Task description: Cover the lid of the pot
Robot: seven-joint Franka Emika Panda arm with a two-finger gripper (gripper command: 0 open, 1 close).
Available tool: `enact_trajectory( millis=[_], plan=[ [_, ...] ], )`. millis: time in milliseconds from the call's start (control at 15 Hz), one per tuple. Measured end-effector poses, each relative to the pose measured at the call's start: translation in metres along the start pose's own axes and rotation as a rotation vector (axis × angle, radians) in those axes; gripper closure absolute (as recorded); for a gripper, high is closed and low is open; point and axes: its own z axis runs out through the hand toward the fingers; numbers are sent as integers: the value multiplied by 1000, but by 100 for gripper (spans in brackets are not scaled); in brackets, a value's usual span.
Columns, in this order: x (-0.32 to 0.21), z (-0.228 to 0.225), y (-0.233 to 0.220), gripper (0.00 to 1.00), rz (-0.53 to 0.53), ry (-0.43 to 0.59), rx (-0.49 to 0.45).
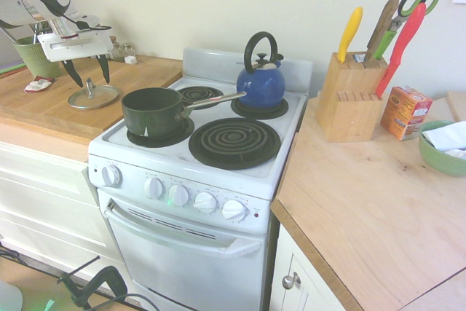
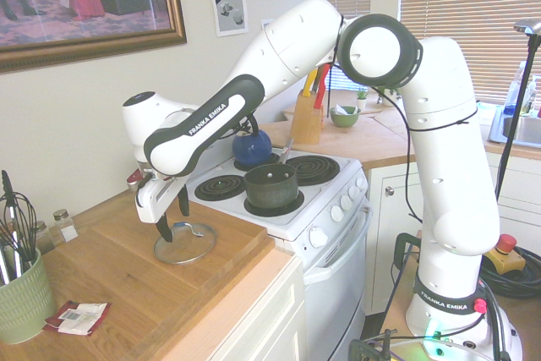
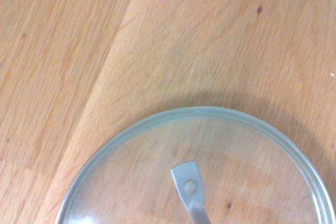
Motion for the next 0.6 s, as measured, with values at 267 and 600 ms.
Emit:
enact_trajectory(
  millis=[267,600],
  plan=[
    [-2,5,-1,100,-29,-8,-6],
    [-11,7,-9,100,-49,-11,-8]
  ],
)
